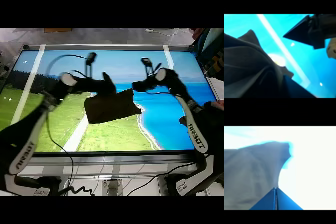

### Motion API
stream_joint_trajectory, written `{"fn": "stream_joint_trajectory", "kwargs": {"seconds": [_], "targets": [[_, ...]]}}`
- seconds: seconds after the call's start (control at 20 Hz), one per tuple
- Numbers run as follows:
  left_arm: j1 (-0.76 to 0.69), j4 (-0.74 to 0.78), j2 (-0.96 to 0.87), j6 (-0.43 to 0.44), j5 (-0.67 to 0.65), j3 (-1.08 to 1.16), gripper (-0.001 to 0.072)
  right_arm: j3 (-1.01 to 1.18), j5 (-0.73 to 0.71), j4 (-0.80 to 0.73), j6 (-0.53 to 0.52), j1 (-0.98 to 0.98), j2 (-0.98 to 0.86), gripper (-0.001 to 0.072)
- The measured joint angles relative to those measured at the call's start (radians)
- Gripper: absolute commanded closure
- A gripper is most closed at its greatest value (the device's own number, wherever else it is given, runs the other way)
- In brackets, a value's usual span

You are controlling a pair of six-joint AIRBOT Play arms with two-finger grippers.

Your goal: Fold the clothes and pants, and hang the long-sleeved shirts on hangers.

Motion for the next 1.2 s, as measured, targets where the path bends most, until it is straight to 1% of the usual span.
{"fn": "stream_joint_trajectory", "kwargs": {"seconds": [0.05,0.1,0.15,0.2,0.25,0.4,0.6,0.65,0.7,0.75,0.85,0.9,1.05,1.2], "targets": [[-0.058,0.0,-0.031,0.0,0.091,0.0,-0.0008,0.0,0.03,-0.005,0.0,-0.043,0.007,0.0675],[-0.108,0.0,-0.055,0.0,0.171,0.0,-0.0008,0.0,0.062,-0.011,0.001,-0.084,0.01,0.0561],[-0.143,0.008,-0.071,0.0,0.233,0.0,-0.0007,0.0,0.087,-0.016,0.001,-0.114,0.013,0.0367],[-0.169,0.02,-0.08,0.0,0.285,0.0,-0.0007,0.0,0.103,-0.016,0.001,-0.139,0.017,0.0199],[-0.187,0.035,-0.084,0.0,0.327,0.0,-0.0006,0.0,0.114,-0.016,0.0,-0.158,0.018,0.0142],[-0.193,0.07,-0.074,0.0,0.397,0.0,-0.0006,-0.004,0.128,-0.006,-0.02,-0.184,0.016,0.014],[-0.148,0.089,-0.039,0.0,0.424,0.001,-0.0004,-0.042,0.138,0.093,-0.056,-0.162,-0.028,0.0137],[-0.135,0.092,-0.032,0.0,0.417,0.001,-0.0004,-0.05,0.145,0.134,-0.068,-0.153,-0.053,0.0137],[-0.121,0.094,-0.025,0.0,0.398,0.001,-0.0004,-0.055,0.155,0.182,-0.082,-0.145,-0.078,0.0115],[-0.109,0.095,-0.019,0.0,0.38,0.001,-0.0003,-0.058,0.167,0.237,-0.097,-0.139,-0.106,0.0044],[-0.087,0.098,-0.013,0.0,0.327,0.0,-0.0002,-0.063,0.192,0.346,-0.13,-0.124,-0.162,0.0042],[-0.08,0.098,-0.011,0.0,0.306,0.001,-0.0002,-0.064,0.19,0.378,-0.14,-0.116,-0.183,0.0041],[-0.068,0.099,-0.008,0.0,0.254,0.0,-0.0001,-0.066,0.156,0.409,-0.157,-0.086,-0.221,0.0038],[-0.063,0.099,-0.007,0.0,0.232,0.001,-0.0001,-0.066,0.114,0.424,-0.141,-0.054,-0.242,0.0047]]}}
